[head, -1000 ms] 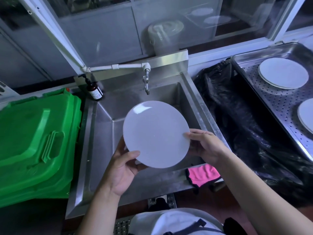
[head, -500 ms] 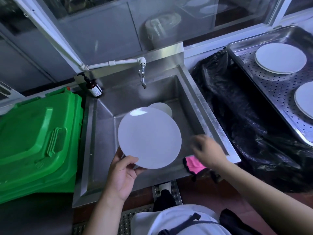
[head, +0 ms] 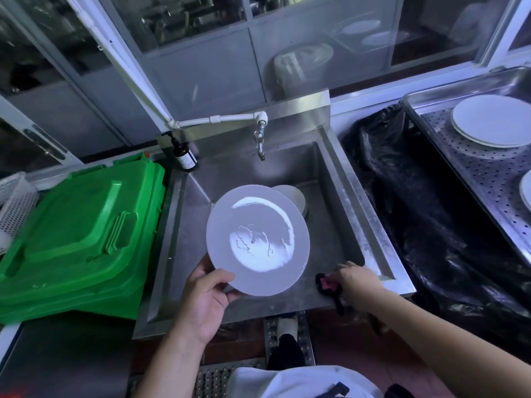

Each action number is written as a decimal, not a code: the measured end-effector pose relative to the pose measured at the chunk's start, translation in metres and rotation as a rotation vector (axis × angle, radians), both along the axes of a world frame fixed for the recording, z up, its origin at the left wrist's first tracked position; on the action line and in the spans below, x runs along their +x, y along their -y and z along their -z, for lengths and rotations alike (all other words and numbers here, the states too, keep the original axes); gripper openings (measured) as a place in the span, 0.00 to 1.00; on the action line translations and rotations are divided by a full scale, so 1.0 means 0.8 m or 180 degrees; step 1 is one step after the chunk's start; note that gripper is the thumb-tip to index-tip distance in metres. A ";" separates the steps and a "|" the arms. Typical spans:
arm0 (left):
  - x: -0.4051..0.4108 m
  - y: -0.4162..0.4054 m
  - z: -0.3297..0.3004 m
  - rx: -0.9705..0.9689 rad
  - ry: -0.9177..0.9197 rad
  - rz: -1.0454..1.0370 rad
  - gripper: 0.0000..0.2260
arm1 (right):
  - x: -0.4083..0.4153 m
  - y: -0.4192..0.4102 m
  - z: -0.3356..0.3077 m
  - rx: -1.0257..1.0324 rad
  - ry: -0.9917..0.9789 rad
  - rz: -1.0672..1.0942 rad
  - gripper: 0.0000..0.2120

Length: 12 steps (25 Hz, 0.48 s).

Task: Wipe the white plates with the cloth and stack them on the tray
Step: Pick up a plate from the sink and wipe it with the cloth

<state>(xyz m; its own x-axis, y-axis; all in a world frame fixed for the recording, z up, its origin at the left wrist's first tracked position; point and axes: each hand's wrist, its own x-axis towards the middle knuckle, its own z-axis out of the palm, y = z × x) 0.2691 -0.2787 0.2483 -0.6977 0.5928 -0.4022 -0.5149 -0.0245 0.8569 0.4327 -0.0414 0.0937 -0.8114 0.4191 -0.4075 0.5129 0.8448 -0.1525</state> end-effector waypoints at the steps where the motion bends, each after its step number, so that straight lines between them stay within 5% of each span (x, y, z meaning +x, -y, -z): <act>1: 0.002 -0.002 -0.004 0.0024 -0.0022 -0.0021 0.21 | -0.001 0.003 0.000 0.0165 -0.0034 -0.0063 0.17; 5: 0.009 -0.003 -0.021 0.0230 -0.0124 -0.0103 0.26 | -0.006 0.012 -0.013 -0.0049 -0.0357 0.0548 0.13; 9: 0.026 -0.002 -0.038 0.0396 -0.0286 -0.0048 0.27 | -0.004 -0.013 -0.118 -0.2664 -0.2458 0.2634 0.14; 12: 0.036 -0.003 -0.049 0.0548 -0.0331 0.0052 0.28 | 0.011 -0.006 -0.197 -0.3453 -0.3231 0.2845 0.07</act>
